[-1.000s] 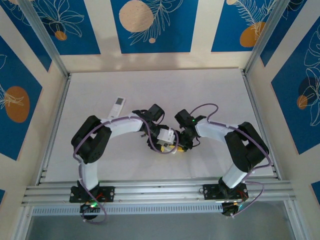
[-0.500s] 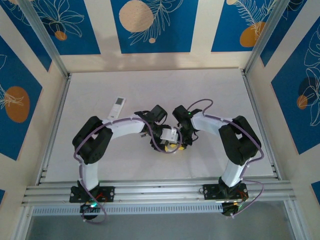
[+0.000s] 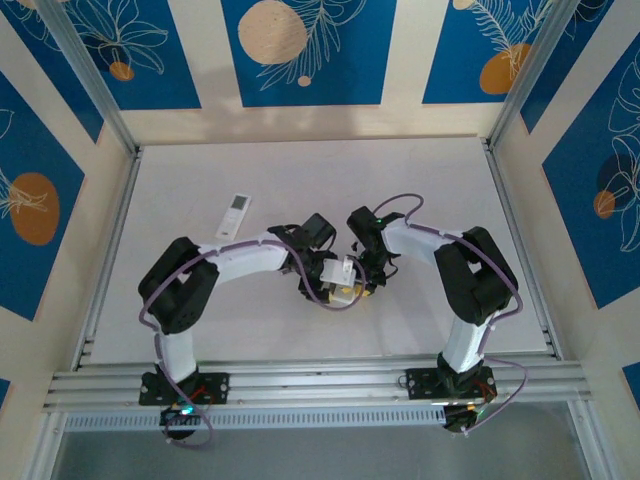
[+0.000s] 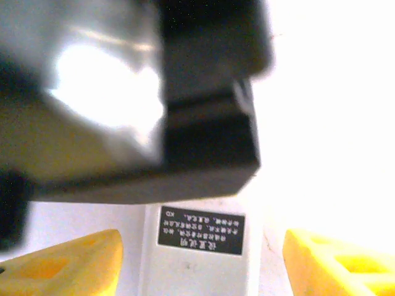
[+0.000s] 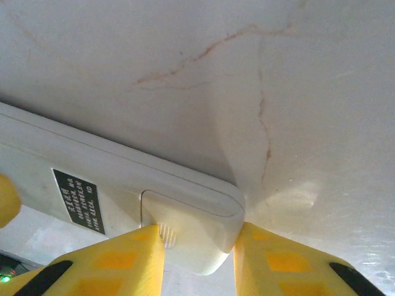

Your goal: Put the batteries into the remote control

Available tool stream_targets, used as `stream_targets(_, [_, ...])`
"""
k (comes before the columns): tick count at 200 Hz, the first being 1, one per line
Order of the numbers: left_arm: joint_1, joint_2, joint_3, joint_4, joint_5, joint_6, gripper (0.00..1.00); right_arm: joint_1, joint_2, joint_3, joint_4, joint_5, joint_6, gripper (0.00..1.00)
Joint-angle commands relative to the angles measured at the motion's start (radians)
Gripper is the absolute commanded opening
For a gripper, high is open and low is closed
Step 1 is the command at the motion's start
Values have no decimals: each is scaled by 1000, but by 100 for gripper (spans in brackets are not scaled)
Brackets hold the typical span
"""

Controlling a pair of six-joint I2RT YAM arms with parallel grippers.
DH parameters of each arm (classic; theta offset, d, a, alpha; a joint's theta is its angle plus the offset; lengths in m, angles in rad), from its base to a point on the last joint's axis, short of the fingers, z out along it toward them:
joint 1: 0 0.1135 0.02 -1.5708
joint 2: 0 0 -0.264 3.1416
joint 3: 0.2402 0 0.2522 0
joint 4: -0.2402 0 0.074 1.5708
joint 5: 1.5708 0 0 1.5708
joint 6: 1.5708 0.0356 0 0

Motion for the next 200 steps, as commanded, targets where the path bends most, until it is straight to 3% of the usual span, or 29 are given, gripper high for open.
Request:
stream_targets(1, [20,44,-66,-118,-114,70,70,-12,23,46,85,65,-83,33])
stream_targets(29, [26,73,-41,-82,-94,47,70,-16,19,71,77,63,-151,34])
stream_targets(67, [27,149,49,-210,-136,34,68,-33,29,117,40,95,-175,34])
stream_targets(97, [25,96,16,-246,-145,-44,69,-49,35,118,50,63,-146,34])
stream_targets(134, [22,-59,-95,41,12,-342,74,-56,37,121,46,57,-161,35])
stream_targets(159, [18,-88,-182,226,-23,-566,83,-59,36,130,36,51,-177,35])
stream_targets(200, [19,-73,-344,465,-4,-652,83,-59,34,135,31,8,-212,35])
